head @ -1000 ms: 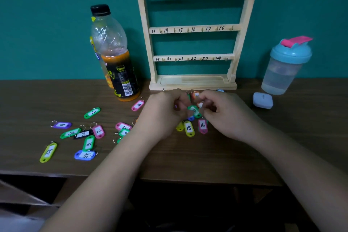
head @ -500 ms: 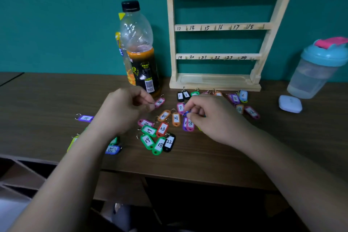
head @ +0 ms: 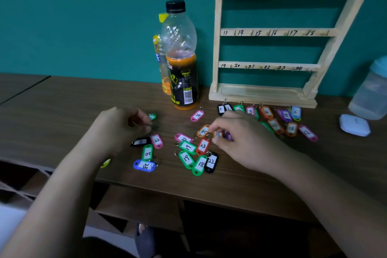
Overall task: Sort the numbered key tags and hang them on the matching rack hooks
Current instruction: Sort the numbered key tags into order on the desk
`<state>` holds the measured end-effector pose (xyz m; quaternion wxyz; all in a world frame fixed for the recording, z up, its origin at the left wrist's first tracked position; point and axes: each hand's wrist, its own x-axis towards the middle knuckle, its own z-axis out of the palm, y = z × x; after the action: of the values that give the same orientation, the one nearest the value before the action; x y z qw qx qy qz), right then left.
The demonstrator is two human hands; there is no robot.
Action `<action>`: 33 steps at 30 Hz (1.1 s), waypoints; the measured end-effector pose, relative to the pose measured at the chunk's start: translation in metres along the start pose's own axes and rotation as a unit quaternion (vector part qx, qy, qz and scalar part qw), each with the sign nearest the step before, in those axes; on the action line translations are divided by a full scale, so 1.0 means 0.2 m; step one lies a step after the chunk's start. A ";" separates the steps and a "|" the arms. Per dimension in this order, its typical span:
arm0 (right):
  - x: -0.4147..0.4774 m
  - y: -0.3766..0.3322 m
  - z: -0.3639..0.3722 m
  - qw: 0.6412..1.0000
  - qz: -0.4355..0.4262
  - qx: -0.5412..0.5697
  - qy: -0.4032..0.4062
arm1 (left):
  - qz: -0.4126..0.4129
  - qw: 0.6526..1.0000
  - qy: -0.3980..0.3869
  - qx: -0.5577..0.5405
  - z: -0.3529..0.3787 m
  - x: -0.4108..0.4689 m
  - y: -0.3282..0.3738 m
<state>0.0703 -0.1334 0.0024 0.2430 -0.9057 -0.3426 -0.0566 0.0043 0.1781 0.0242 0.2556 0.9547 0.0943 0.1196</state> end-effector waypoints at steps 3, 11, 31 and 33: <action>0.01 -0.03 0.01 1.000 -0.002 0.003 0.001 | -0.005 1.000 -0.002 0.010 -0.04 -0.01 -0.04; -0.01 -0.09 0.00 0.998 -0.042 0.020 -0.029 | -0.016 0.998 -0.045 0.036 -0.09 -0.03 -0.09; -0.02 -0.08 0.04 0.998 -0.052 0.016 -0.022 | -0.023 0.999 -0.036 0.025 0.01 0.01 -0.08; -0.02 -0.09 0.04 0.998 -0.053 0.016 -0.019 | -0.026 1.000 0.001 0.014 0.01 0.01 -0.08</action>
<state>0.0557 -0.1214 0.0018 0.2478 -0.8830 -0.3960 -0.0467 0.0053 0.1912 0.0158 0.2455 0.9552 0.1206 0.1125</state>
